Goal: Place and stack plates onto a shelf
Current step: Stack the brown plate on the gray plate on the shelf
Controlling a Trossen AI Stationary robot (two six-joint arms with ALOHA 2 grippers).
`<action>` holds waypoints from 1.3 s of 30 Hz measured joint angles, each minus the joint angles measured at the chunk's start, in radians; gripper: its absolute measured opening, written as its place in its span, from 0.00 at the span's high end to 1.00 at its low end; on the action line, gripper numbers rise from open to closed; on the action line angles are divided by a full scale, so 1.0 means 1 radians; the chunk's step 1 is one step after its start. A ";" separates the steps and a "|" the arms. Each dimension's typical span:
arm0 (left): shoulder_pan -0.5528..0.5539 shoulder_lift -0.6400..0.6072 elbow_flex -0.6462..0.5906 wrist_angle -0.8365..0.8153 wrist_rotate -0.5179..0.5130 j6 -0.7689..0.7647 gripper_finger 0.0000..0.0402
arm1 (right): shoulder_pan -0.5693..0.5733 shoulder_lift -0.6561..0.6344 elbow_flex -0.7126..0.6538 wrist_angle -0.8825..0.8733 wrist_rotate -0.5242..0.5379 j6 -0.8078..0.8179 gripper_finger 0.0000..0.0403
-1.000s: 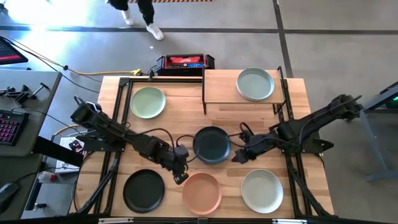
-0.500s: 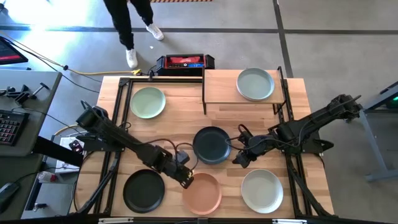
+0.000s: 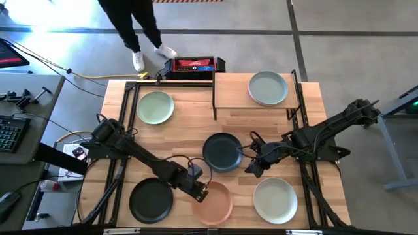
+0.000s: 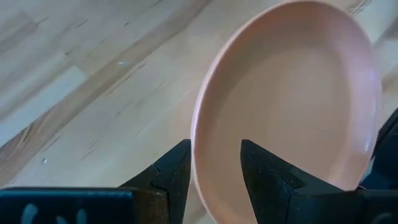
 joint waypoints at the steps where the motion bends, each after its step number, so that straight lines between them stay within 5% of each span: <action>1: 0.000 0.003 0.000 -0.002 -0.001 0.000 0.68 | 0.000 0.000 0.000 0.000 0.000 -0.002 0.74; 32: 0.008 0.042 0.000 -0.009 0.026 0.042 0.68 | 0.000 0.000 0.000 -0.001 0.000 0.000 0.74; 39: 0.022 0.042 0.000 -0.009 0.027 0.037 0.77 | 0.000 0.000 0.000 -0.001 0.000 0.000 0.74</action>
